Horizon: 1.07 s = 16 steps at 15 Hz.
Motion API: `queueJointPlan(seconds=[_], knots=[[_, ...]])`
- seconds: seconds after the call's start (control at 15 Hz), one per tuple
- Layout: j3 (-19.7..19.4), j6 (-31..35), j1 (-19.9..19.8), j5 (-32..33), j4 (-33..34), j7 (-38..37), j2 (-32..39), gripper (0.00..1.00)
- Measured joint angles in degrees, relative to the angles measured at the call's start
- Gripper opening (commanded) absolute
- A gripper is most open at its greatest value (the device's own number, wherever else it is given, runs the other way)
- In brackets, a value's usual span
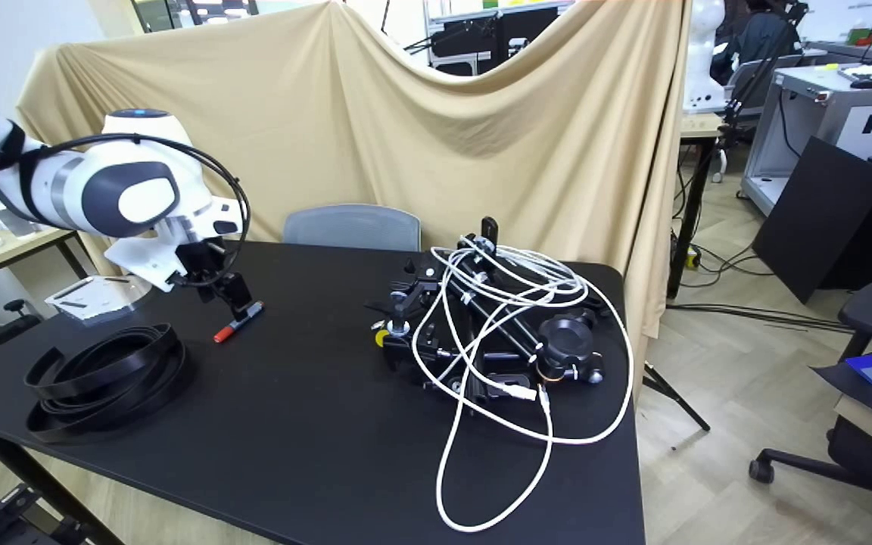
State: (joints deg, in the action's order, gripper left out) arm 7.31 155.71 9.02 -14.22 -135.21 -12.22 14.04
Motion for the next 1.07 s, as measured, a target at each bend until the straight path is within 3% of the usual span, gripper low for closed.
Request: queueJointPlan(seconds=[0.33,1.0,1.07], knots=[[0.4,-1.9,0.0,1.0,4.8,3.0,4.9,1.00],[0.5,-7.2,3.7,8.8,24.7,4.7,21.9,1.00],[0.5,-7.7,4.2,9.2,26.4,4.7,23.2,0.75]])
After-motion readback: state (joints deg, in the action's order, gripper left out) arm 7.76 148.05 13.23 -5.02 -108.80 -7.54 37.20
